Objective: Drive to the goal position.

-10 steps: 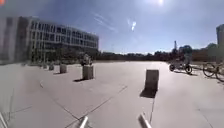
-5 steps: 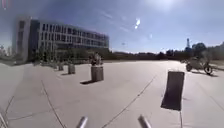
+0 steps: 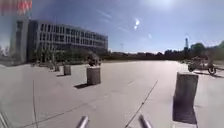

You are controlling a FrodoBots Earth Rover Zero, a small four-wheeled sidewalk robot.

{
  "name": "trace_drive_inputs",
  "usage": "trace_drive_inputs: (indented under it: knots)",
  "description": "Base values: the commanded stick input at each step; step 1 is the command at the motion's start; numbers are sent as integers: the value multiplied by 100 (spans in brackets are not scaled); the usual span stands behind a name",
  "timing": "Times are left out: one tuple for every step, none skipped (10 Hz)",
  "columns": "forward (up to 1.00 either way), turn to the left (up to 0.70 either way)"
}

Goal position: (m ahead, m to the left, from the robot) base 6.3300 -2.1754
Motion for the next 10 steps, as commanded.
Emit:
trace_drive_inputs:
  knots:
    - [70, 0]
    - [70, 0]
    - [70, 0]
    - [70, 0]
    - [70, 0]
    - [70, 0]
    - [70, 0]
    - [70, 0]
    - [70, -11]
    - [70, -31]
